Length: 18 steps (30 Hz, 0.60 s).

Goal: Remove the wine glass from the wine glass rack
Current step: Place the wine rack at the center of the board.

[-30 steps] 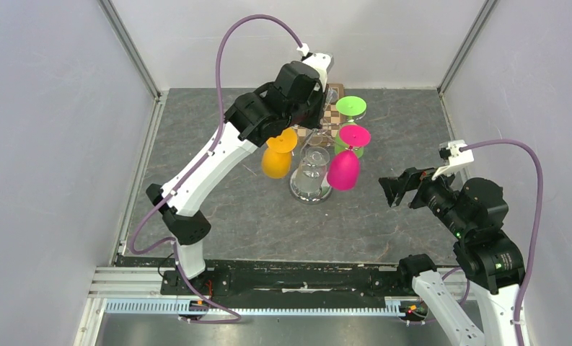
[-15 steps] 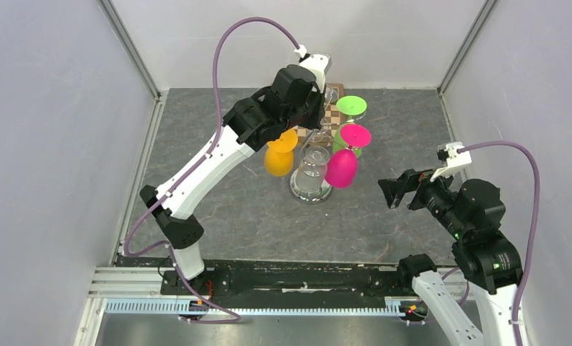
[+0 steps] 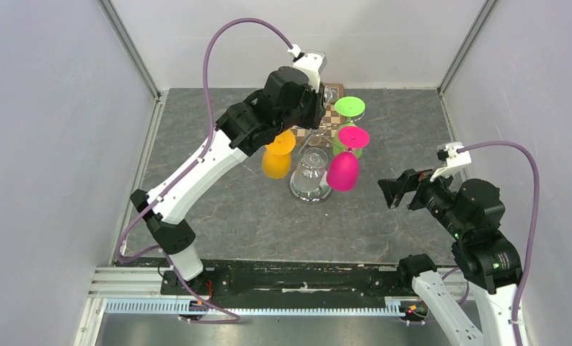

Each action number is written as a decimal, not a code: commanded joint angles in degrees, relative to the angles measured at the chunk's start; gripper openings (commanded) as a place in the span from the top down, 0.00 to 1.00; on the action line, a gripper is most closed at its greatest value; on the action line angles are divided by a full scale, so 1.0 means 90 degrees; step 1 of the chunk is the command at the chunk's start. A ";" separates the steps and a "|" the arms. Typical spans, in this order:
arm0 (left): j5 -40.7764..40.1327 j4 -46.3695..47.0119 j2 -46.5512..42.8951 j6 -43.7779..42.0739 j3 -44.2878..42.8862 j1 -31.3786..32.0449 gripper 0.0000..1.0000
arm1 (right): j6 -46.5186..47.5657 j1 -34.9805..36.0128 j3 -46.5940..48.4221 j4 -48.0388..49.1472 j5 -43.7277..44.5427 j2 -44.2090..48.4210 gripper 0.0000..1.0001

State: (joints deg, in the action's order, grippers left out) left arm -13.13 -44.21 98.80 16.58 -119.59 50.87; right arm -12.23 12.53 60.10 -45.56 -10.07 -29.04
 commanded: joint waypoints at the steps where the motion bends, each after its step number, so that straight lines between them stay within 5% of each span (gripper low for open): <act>1: 0.0015 0.0404 -0.0451 -0.0352 0.0082 0.0019 0.64 | -0.0055 0.0013 -0.0003 0.0223 -0.0019 -0.0053 0.02; 18: 0.0351 0.0103 -0.1594 -0.0207 0.0533 0.0021 0.26 | -0.0241 0.0014 0.0935 0.0096 -0.0262 -0.0624 0.02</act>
State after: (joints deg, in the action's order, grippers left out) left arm -12.12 -43.29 88.42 15.29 -115.13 50.87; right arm -12.88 12.53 64.55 -45.82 -10.66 -33.39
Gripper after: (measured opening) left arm 0.719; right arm 0.980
